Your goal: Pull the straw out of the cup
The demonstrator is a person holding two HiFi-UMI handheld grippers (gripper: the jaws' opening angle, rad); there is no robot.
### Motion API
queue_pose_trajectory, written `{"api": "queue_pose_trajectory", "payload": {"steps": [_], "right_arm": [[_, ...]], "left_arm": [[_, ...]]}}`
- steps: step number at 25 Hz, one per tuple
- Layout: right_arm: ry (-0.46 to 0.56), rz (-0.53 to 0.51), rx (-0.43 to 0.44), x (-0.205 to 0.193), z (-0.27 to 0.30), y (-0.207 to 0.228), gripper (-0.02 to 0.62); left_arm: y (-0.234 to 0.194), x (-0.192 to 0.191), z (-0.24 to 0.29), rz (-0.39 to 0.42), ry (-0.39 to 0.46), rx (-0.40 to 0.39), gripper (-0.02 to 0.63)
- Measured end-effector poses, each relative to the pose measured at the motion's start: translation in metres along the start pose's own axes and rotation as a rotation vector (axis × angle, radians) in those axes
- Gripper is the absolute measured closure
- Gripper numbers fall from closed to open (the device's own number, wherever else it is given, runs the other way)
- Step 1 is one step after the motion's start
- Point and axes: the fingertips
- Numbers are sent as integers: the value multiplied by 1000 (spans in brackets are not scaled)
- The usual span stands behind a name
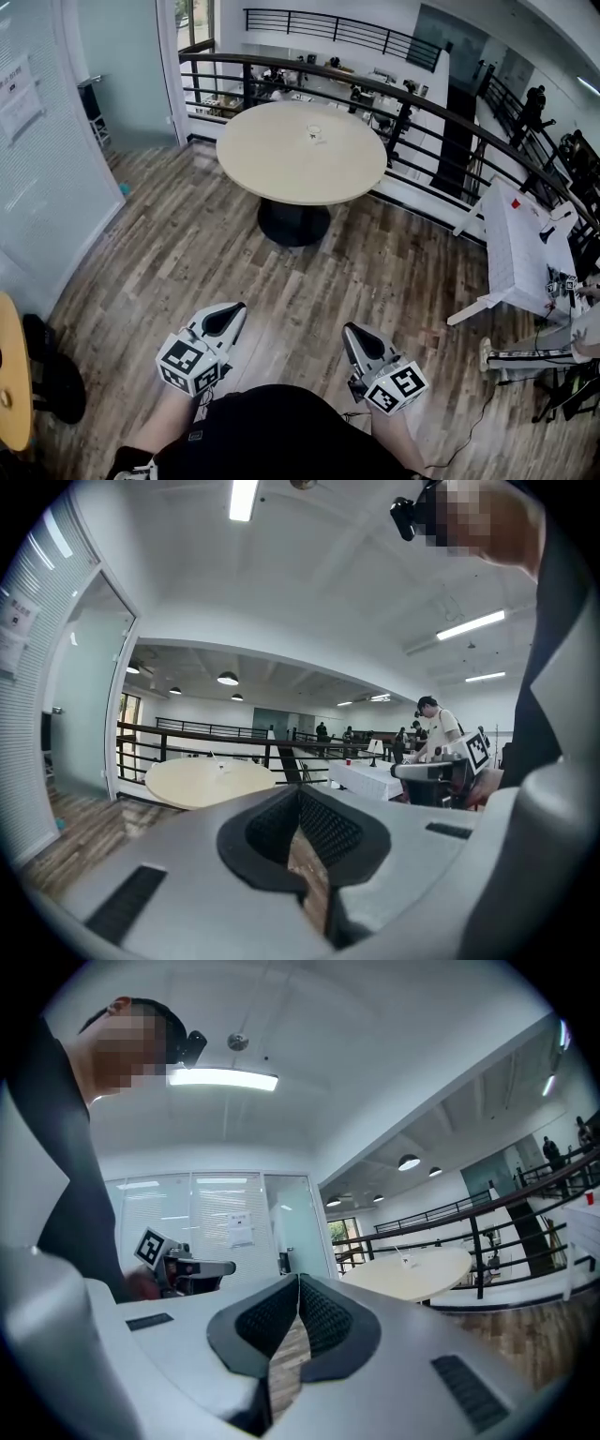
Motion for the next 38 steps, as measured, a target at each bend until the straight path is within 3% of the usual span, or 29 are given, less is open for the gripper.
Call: {"api": "queue_pose_trajectory", "payload": {"steps": [9,18,26,38], "right_arm": [[-24,66,-21,-17,-36,38,572],[-51,103,-41,-29,-15,79,572],[-59,127,-45,-32,62,139,572],[-58,99,-24,-14,235,216,572]], "left_arm": [[13,-6,39,-39,3,19,598],[-10,-2,97,-53,-17,-17,598],[-76,22,164,-71,-14,-22,598],[-204,81,259,-66,-25,-78,598]]}}
Point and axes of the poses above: the fingertips, and each gripper's own axes: z forward along the fingers, y to its right, x out of its top, and after that the axes turned 11 degrees about -z, right-handed
